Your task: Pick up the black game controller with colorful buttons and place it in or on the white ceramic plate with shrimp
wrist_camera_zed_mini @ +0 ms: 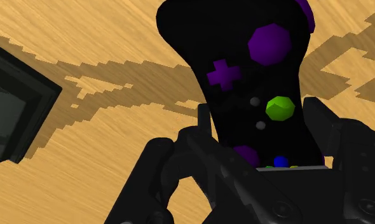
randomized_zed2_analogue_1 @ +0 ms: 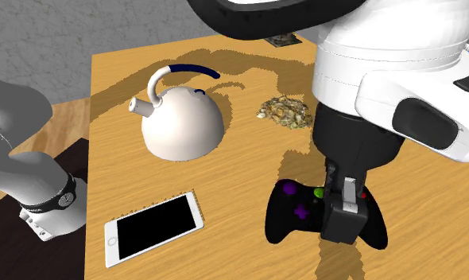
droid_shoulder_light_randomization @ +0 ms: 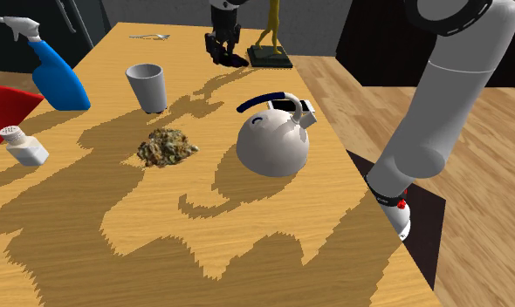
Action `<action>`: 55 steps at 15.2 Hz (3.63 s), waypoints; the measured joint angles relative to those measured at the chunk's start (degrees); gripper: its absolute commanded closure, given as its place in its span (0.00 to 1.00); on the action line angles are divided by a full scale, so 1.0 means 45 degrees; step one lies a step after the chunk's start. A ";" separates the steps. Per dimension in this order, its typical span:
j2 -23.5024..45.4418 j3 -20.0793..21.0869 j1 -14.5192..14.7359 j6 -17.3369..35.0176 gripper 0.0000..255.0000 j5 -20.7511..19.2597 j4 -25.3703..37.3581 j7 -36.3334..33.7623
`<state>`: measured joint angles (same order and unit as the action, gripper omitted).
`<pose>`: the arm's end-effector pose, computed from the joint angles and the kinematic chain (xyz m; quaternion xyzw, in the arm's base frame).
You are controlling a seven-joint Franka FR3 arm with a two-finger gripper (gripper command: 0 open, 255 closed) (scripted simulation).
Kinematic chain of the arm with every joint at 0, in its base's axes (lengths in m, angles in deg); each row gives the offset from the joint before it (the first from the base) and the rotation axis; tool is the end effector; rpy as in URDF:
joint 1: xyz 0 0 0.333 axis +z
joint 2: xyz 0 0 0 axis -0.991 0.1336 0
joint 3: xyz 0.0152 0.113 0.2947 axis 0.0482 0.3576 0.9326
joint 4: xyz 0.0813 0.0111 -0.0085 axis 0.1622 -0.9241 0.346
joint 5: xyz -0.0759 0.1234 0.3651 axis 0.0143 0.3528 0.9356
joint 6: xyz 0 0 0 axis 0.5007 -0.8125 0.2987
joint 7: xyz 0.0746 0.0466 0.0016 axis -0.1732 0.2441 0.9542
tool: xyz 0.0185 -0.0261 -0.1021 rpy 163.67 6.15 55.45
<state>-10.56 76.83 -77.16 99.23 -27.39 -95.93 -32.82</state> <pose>0.6268 0.0834 0.5171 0.9966 0.0190 0.0693 0.0404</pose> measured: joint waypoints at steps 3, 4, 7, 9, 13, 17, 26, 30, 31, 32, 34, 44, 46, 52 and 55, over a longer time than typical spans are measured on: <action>-0.0124 0.0143 0.0226 -0.0253 1.00 -0.0059 0.0088 -0.0355; -0.0180 0.0230 0.0357 -0.0312 1.00 -0.0091 0.0068 -0.0571; -0.0264 0.0543 0.0838 -0.0366 1.00 -0.0232 -0.0066 -0.1393; -0.0227 0.0762 0.1170 -0.0425 1.00 -0.0338 -0.0034 -0.1962; -0.0129 0.1216 0.1872 -0.0604 1.00 -0.0560 0.0089 -0.3151; 0.0065 0.1644 0.2563 -0.0769 1.00 -0.0774 0.0275 -0.4301; 0.1691 0.2491 0.4387 -0.1777 1.00 -0.1491 0.2450 -0.6860; 0.2338 0.2725 0.5104 -0.2159 1.00 -0.1759 0.3311 -0.7716; 0.2399 0.2727 0.5133 -0.2055 1.00 -0.1783 0.3251 -0.7785; 0.2430 0.2726 0.5142 -0.1906 1.00 -0.1801 0.3124 -0.7837; 0.2475 0.2716 0.5136 -0.1636 1.00 -0.1829 0.2889 -0.7901; 0.2589 0.2674 0.5080 -0.0409 1.00 -0.1939 0.1753 -0.8141; 0.2590 0.2674 0.5080 -0.0397 1.00 -0.1940 0.1745 -0.8144; 0.2589 0.2674 0.5081 -0.0392 0.00 -0.1941 0.1743 -0.8146; 0.2576 0.2687 0.5109 -0.0575 0.00 -0.1928 0.1913 -0.8139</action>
<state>1.03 88.93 -54.16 96.64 -36.07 -87.32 -69.44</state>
